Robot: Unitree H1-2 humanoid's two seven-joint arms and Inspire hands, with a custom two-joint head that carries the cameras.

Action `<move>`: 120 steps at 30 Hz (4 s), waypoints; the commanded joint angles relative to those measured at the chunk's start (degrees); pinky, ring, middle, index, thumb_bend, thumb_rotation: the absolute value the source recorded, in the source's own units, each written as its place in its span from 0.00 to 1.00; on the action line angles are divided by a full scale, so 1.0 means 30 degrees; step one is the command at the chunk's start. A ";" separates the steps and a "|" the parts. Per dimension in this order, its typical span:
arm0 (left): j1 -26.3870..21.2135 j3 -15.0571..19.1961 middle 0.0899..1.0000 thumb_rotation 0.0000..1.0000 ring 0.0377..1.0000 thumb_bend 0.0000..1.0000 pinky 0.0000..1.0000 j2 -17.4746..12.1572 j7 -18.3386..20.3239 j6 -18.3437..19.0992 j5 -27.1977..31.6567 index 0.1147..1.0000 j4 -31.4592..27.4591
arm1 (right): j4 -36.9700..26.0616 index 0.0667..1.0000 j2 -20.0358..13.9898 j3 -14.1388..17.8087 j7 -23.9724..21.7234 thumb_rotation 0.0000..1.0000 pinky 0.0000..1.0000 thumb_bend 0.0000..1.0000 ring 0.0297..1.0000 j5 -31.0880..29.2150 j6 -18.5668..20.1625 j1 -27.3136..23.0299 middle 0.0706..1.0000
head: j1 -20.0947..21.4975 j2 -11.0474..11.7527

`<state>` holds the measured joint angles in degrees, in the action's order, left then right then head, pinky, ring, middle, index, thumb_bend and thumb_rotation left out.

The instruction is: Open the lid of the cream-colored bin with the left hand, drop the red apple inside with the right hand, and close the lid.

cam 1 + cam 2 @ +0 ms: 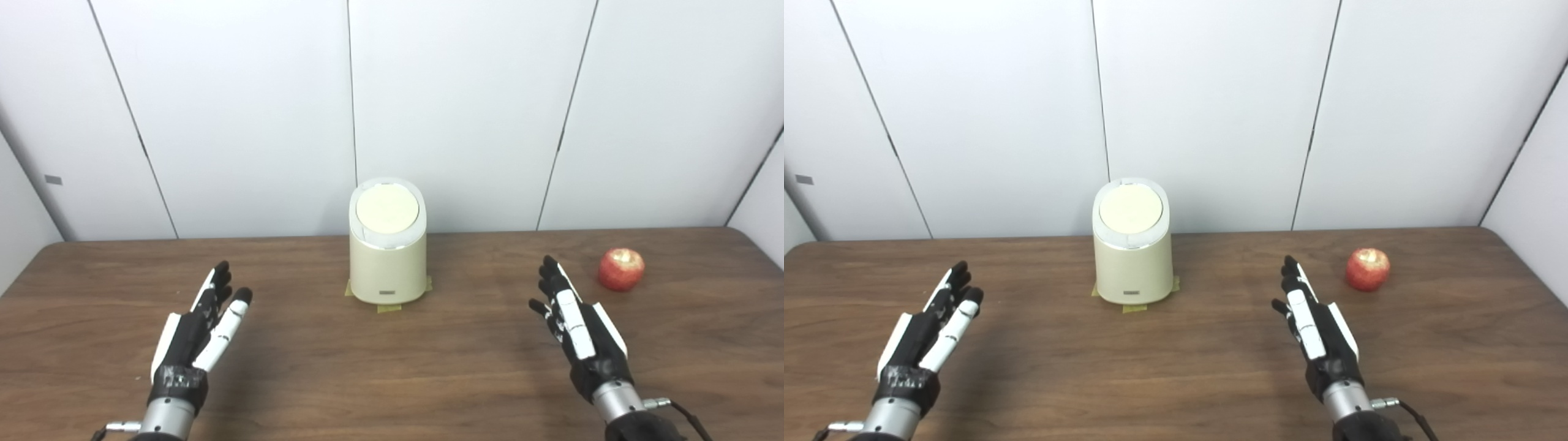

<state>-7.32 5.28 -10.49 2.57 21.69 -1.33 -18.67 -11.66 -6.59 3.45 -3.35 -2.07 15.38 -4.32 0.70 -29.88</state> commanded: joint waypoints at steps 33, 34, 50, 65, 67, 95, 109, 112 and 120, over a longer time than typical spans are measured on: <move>-1.3980 -0.2690 0.94 0.12 0.93 0.83 0.89 0.0713 0.3604 0.1737 -0.5059 0.94 0.8934 | -0.0769 1.00 0.0524 -0.0127 0.0126 0.98 0.91 0.59 1.00 -0.0107 -0.0107 -0.0247 1.00 | 0.0484 0.0491; -1.4266 -0.2781 0.93 0.11 0.93 0.83 0.88 0.0834 0.3641 0.1735 -0.5182 0.94 0.9329 | -0.0834 1.00 0.0549 -0.0132 0.0143 0.98 0.91 0.59 1.00 -0.0103 -0.0066 -0.0204 1.00 | 0.0514 0.0511; -1.7858 -0.6383 0.94 0.00 0.90 0.84 0.83 0.0240 0.3489 0.1728 -0.9552 0.93 1.4112 | -0.1124 1.00 0.0924 -0.0221 0.0305 0.97 0.90 0.57 1.00 -0.0139 0.0186 -0.0196 1.00 | 0.0712 0.0367; -1.9668 -0.8995 0.94 0.00 0.92 0.82 0.81 -0.0595 0.4144 0.1666 -1.1724 0.88 1.5131 | -0.1160 1.00 0.1110 -0.0286 0.0395 0.96 0.86 0.58 0.99 -0.0037 0.0227 -0.0275 1.00 | 0.0838 0.0317; -1.9688 -0.8927 0.93 0.00 0.91 0.84 0.81 -0.0474 0.4226 0.1691 -1.1675 0.88 1.5270 | -0.1298 1.00 0.1143 -0.0347 0.0448 0.97 0.85 0.59 0.98 0.0060 0.0371 -0.0279 1.00 | 0.0863 0.0296; -1.9111 -0.9677 0.96 0.00 0.96 0.84 0.88 -0.0683 0.5598 0.1570 -1.2061 0.91 1.4537 | -0.1336 1.00 0.1171 -0.0327 0.0659 0.93 0.81 0.57 0.96 0.0008 0.0702 -0.0398 1.00 | 0.0851 -0.0201; -1.9114 -1.0473 0.95 0.00 0.91 0.86 0.80 -0.0928 0.5520 0.1041 -1.2730 0.88 1.5294 | -0.1364 1.00 0.1152 -0.0314 0.0516 0.91 0.82 0.60 0.97 -0.0281 0.0628 -0.0412 1.00 | 0.0944 -0.0252; -1.9075 -1.0684 0.94 0.00 0.92 0.86 0.81 -0.0944 0.5510 0.0877 -1.2821 0.89 1.5557 | -0.1520 1.00 0.1196 -0.0350 0.0558 0.91 0.82 0.59 0.96 -0.0227 0.0700 -0.0403 1.00 | 0.0927 -0.0242; -1.8571 -1.1343 0.93 0.00 0.90 0.86 0.77 -0.0648 0.4702 -0.0483 -1.3107 0.87 1.6607 | -0.1299 1.00 0.1250 -0.0306 0.0643 0.90 0.82 0.59 0.96 -0.0200 0.0414 -0.0410 1.00 | 0.1000 0.0024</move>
<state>-61.18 -28.62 -12.36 18.50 21.69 -39.75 30.37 -13.99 -3.05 2.41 -1.55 -2.34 18.43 -3.56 3.69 -29.88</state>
